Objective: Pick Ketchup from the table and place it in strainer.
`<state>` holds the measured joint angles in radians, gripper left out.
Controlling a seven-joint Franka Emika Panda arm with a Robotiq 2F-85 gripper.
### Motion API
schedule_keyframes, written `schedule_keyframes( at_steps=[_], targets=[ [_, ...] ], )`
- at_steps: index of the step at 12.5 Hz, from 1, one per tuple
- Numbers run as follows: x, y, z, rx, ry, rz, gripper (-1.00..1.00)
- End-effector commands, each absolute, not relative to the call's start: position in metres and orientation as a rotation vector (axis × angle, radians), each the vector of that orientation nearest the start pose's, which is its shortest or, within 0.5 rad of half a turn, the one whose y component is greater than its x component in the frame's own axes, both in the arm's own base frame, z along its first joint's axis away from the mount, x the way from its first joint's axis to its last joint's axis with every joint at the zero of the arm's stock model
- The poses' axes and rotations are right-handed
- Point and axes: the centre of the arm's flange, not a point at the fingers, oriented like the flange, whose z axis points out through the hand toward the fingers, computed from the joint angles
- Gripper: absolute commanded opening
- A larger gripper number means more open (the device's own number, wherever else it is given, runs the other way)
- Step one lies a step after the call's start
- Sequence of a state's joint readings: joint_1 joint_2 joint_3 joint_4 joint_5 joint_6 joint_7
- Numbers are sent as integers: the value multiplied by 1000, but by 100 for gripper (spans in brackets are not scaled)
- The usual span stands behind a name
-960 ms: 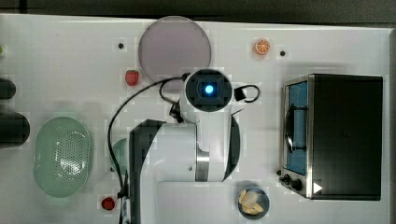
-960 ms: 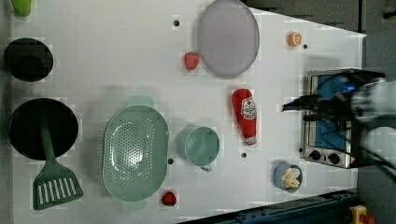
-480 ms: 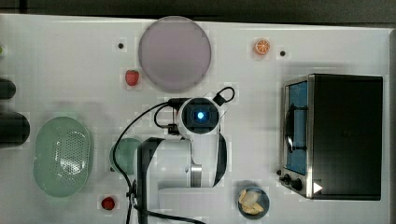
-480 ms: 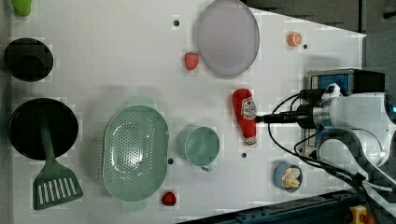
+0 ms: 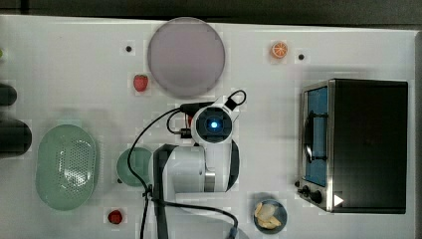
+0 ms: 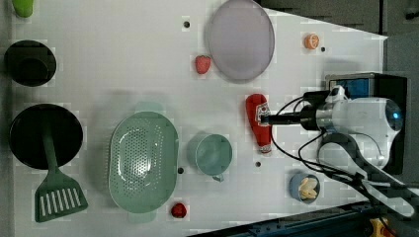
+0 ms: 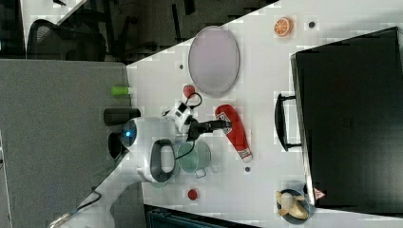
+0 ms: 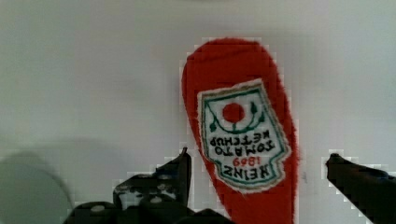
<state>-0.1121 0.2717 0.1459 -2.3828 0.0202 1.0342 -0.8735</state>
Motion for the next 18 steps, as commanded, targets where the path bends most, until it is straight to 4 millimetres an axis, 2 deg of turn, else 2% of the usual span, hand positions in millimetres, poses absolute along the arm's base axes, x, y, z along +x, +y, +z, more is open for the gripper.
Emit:
schedule_keyframes(
  at_steps=[1, 3, 4, 7, 9, 10, 13, 16, 18],
  targets=[
    [492, 22, 170, -3064, -236, 93, 100],
    [490, 24, 153, -3060, -235, 90, 100],
    [490, 24, 149, -3059, -234, 81, 93],
    [495, 24, 156, -3064, -230, 32, 25],
    [500, 23, 172, -3071, -203, -9, 25],
    [505, 22, 188, -3077, -181, -57, 25],
    [516, 30, 255, -3090, -84, -163, 25],
    [515, 63, 326, -3099, -48, -147, 25],
    [511, 95, 370, -3109, -51, -129, 25]
  ],
)
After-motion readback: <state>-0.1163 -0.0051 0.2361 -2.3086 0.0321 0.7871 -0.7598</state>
